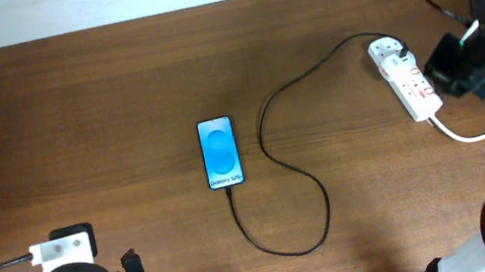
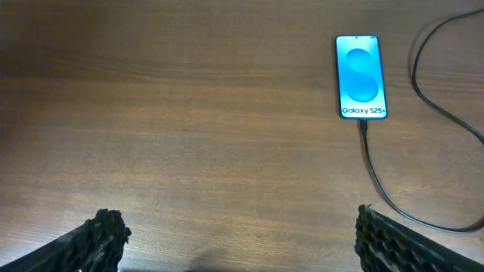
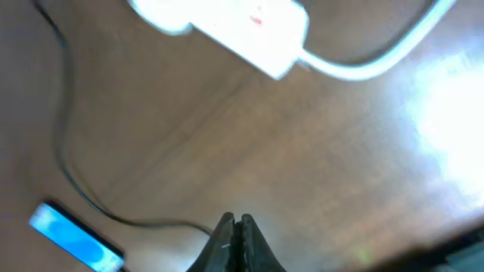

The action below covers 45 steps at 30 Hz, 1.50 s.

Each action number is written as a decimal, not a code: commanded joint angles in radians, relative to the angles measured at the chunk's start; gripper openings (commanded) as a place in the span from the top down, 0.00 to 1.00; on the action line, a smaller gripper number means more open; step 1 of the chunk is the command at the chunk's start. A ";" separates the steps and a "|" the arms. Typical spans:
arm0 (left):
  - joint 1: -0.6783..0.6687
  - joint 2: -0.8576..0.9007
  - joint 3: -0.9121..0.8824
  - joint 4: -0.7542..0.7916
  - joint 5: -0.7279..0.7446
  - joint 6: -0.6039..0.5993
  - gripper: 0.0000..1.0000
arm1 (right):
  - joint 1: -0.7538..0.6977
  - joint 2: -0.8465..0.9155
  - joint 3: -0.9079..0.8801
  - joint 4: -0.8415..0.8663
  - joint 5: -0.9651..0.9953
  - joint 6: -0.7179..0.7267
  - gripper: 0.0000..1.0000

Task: Plug charger to phone and switch on socket
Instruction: 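Reach the right gripper to the power strip and press the switch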

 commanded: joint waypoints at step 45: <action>-0.004 -0.001 0.000 0.010 -0.015 -0.013 0.01 | -0.034 0.612 0.154 0.346 -0.071 0.229 0.96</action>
